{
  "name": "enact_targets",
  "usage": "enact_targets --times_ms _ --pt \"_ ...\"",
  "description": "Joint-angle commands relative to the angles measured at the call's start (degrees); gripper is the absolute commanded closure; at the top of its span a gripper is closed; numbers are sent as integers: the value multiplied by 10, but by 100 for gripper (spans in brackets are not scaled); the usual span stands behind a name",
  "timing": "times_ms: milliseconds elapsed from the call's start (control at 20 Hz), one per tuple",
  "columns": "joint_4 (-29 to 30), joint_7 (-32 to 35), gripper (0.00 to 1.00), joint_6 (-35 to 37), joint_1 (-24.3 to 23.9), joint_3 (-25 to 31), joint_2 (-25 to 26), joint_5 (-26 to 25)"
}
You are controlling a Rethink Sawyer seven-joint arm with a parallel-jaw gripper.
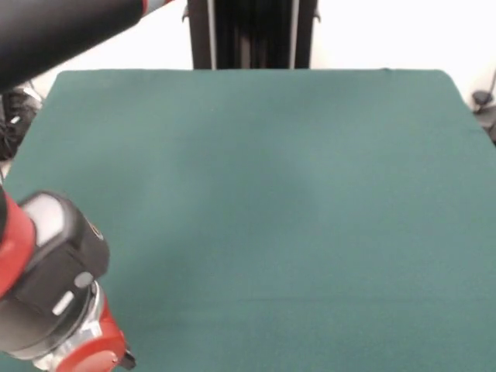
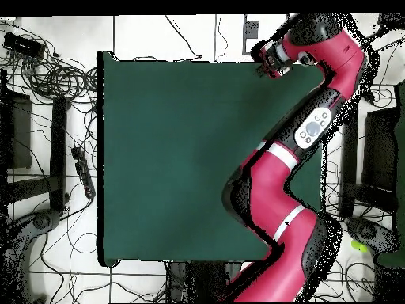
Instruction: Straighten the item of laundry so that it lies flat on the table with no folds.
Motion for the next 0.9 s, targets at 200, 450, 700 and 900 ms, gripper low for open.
enact_targets --times_ms 200,450,700,900 --pt "-70 -1 100 106 35 167 -69 -89" --pt "-50 4 100 94 53 110 -117 -56" --pt "-22 13 100 141 72 38 -161 -14" --pt "11 99 100 193 79 -30 -177 72"
